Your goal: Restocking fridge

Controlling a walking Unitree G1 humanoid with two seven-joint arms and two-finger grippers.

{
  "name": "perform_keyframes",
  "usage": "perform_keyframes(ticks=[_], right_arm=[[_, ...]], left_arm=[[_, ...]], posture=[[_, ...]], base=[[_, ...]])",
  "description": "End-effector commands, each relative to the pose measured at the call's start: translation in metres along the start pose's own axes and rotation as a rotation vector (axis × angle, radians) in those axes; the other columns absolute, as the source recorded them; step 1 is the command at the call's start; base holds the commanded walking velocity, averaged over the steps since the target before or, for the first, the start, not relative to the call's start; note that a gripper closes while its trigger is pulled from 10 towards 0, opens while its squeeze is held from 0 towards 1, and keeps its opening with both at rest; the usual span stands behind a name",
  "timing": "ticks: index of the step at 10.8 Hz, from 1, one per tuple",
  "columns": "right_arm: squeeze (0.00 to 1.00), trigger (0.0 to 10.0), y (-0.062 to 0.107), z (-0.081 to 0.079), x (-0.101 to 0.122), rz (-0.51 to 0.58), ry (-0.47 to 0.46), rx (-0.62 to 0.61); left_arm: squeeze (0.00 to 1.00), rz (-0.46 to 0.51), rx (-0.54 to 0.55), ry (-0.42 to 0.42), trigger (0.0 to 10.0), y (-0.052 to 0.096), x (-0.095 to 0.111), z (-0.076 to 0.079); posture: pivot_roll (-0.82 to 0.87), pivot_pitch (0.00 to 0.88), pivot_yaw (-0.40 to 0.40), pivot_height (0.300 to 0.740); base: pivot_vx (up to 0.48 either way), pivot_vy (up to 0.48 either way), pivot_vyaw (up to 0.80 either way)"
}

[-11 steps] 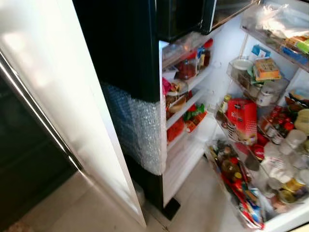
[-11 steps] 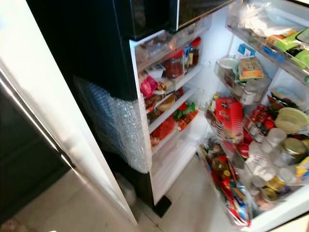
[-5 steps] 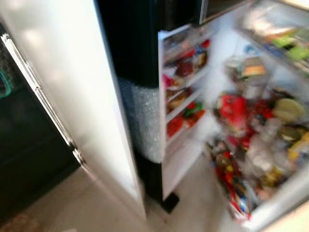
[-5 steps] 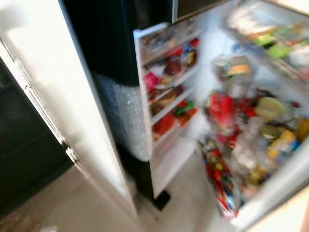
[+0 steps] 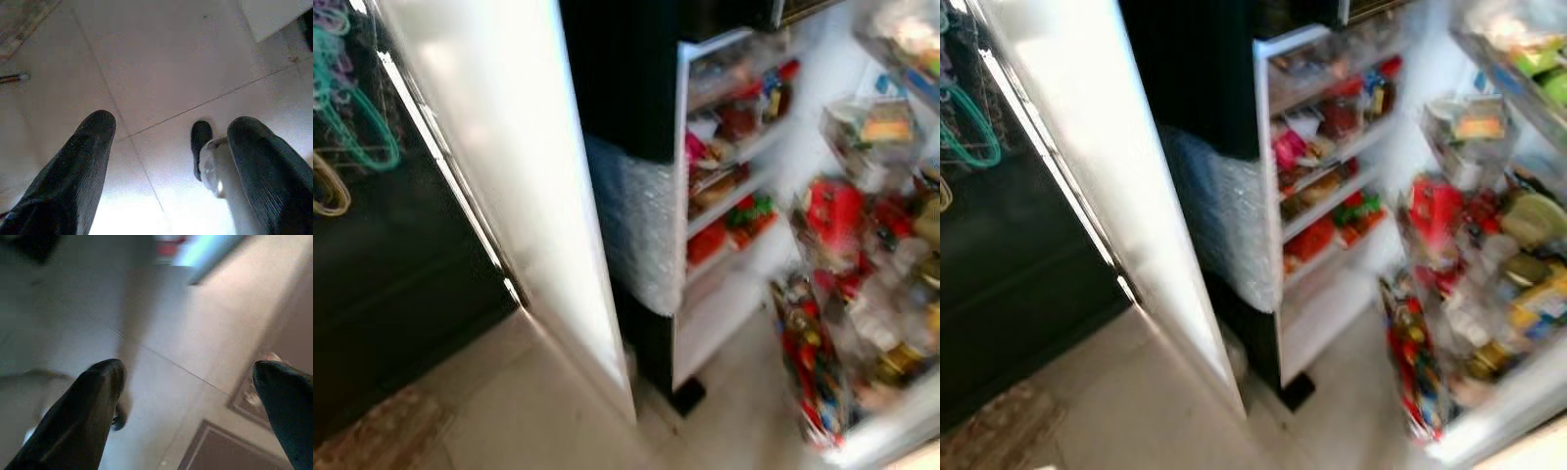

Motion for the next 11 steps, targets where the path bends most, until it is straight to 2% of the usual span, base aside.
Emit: perform_keyframes(ticks=[1, 2, 3, 4, 5, 6, 7, 9, 11], right_arm=[[0.00, 10.0, 0.002, 0.000, 0.000, 0.003, -0.101, -0.069], [0.00, 10.0, 0.002, 0.003, 0.000, 0.006, -0.125, -0.108], [0.00, 10.0, -0.007, 0.042, 0.074, 0.171, -0.169, -0.271], [0.00, 10.0, -0.004, 0.081, 0.104, 0.252, -0.244, -0.410], [0.00, 10.0, -0.002, 0.088, 0.105, 0.256, -0.273, -0.455], [0.00, 10.0, 0.003, 0.107, 0.114, 0.290, -0.350, -0.538], [0.00, 10.0, 0.007, 0.116, 0.126, 0.333, -0.362, -0.579], [0.00, 10.0, 0.012, 0.124, 0.136, 0.365, -0.388, -0.644], [0.00, 10.0, 0.016, 0.119, 0.157, 0.441, -0.389, -0.613]], left_arm=[[0.00, -0.015, 0.020, -0.009, 10.0, 0.003, -0.005, -0.008], [0.00, -0.014, 0.020, -0.011, 10.0, 0.003, -0.005, -0.008], [0.00, -0.013, 0.021, -0.010, 10.0, 0.003, -0.005, -0.008], [0.00, -0.013, 0.022, -0.011, 10.0, 0.003, -0.005, -0.009], [0.00, -0.013, 0.022, -0.012, 10.0, 0.003, -0.005, -0.009], [0.00, -0.018, 0.020, -0.023, 10.0, 0.003, -0.004, -0.010], [0.00, -0.020, 0.014, -0.031, 10.0, 0.003, -0.004, -0.009], [0.00, -0.018, 0.008, -0.040, 10.0, 0.003, -0.003, -0.009], [0.00, -0.022, 0.003, -0.063, 10.0, 0.003, -0.003, -0.009]], posture=[[-0.30, 0.000, 0.099, 0.740], [-0.30, 0.000, 0.099, 0.740], [-0.30, 0.000, 0.096, 0.740], [-0.31, 0.000, 0.097, 0.740], [-0.32, 0.000, 0.100, 0.740], [-0.35, 0.000, 0.108, 0.740], [-0.36, 0.000, 0.112, 0.740], [-0.36, 0.000, 0.117, 0.740], [-0.37, 0.000, 0.121, 0.740]], base=[[0.000, 0.000, 0.00], [0.000, 0.000, 0.00], [0.000, 0.000, 0.00], [0.000, 0.000, 0.00], [0.000, 0.000, 0.00], [0.000, 0.000, 0.00], [0.000, 0.000, 0.00], [0.000, 0.000, 0.00], [0.000, 0.000, 0.00]])
Point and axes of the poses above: a point about 5 cm out from each wrist's last joint towards the gripper, its own y axis pointing back from the gripper into the wrist, its own x axis along the axis of the wrist's last joint, z = x × y, the point moved 4 cm from there along -y, pointing out of the wrist towards the gripper, and after that the axes turned 12 degrees about y, right-handed, at the moved point
